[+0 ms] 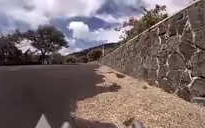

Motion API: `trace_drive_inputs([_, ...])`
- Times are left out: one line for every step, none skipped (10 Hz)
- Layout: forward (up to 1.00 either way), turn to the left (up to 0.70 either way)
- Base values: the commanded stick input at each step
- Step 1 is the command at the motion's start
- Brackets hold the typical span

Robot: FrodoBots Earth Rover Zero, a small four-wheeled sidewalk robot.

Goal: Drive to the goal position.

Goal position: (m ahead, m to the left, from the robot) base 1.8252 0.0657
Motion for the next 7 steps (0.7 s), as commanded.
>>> trace_drive_inputs([0.5, 0.0])
trace_drive_inputs([0.5, 0.0])
trace_drive_inputs([0.5, 0.0])
trace_drive_inputs([0.5, 0.01])
trace_drive_inputs([0.5, 0.05])
trace_drive_inputs([0.5, 0.1])
trace_drive_inputs([0.5, 0.14])
